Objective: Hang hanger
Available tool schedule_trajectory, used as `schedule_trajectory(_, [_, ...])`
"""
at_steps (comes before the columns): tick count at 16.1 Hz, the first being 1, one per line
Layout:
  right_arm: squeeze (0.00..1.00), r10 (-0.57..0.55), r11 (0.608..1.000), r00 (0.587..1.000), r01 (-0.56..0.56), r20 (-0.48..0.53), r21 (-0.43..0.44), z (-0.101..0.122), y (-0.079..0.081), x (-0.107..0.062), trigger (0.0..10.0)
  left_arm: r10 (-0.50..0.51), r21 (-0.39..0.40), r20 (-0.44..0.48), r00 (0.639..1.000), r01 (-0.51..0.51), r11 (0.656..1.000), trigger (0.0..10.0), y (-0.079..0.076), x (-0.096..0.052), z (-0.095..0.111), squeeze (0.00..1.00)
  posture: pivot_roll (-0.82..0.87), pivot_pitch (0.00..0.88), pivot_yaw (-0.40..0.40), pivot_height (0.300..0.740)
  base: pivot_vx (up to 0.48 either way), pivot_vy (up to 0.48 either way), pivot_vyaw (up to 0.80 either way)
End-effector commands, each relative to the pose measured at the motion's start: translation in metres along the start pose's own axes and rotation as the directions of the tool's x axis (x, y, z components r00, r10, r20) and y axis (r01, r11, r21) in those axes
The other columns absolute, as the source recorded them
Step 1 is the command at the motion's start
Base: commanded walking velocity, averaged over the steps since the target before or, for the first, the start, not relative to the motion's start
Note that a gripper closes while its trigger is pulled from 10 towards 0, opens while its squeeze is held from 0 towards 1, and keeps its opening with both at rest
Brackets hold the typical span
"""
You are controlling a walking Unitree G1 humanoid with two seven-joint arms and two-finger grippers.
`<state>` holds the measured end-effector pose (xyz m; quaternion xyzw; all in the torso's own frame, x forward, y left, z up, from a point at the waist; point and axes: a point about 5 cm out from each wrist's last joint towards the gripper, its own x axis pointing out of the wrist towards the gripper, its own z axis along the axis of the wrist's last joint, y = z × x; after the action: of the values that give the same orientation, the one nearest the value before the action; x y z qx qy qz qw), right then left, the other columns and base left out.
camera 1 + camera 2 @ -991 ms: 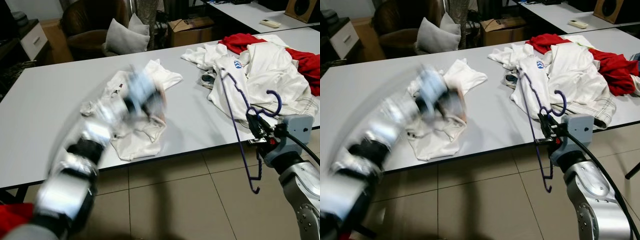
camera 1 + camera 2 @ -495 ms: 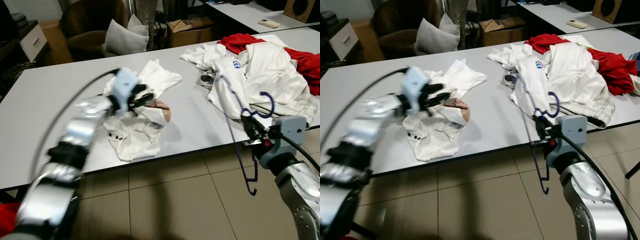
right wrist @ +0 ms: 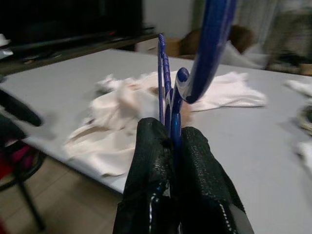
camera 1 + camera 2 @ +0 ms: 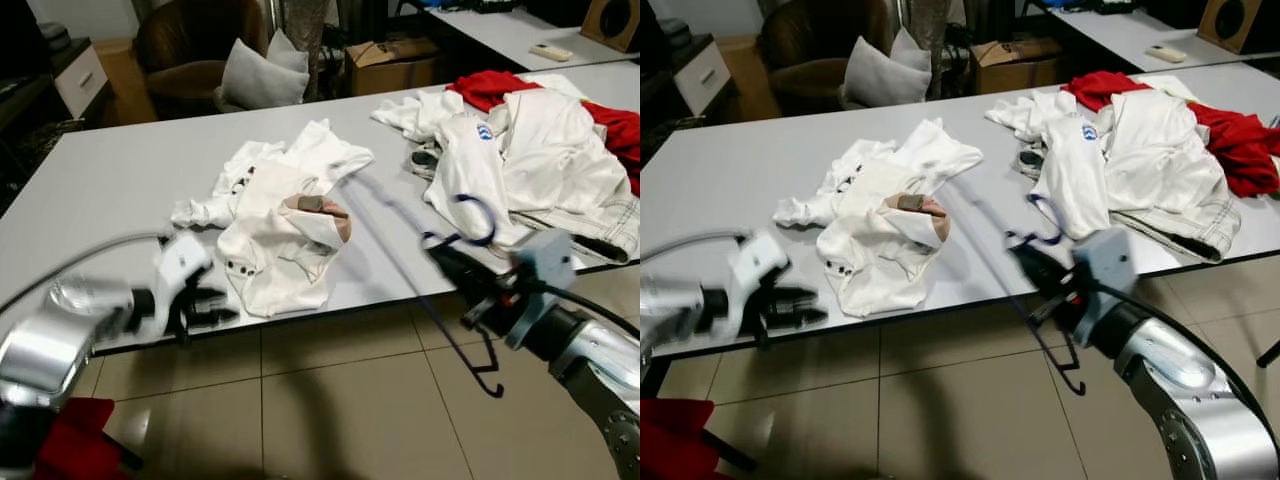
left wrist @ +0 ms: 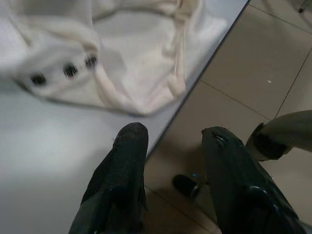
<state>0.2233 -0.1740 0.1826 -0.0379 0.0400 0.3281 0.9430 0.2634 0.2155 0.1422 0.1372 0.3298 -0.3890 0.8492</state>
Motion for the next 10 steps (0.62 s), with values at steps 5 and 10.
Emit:
schedule_trajectory(5, [0.00, 0.093, 0.995, 0.996, -0.093, -0.003, -0.020, 0.008, 0.002, 0.005, 10.0, 0.233, -0.224, -0.003, 0.972, -0.228, 0.947, 10.0, 0.006, 0.022, -0.012, 0.00, -0.05, 0.000, 0.089, 0.740, 0.000, 0.000, 0.00])
schedule_trajectory(10, [0.00, 0.103, 0.995, 0.995, -0.103, -0.007, -0.019, 0.006, 0.004, 0.011, 10.0, 0.298, -0.333, 0.041, 0.954, -0.268, 0.904, 10.0, 0.000, 0.055, -0.018, 0.00, -0.06, 0.000, 0.090, 0.740, 0.000, 0.000, 0.00])
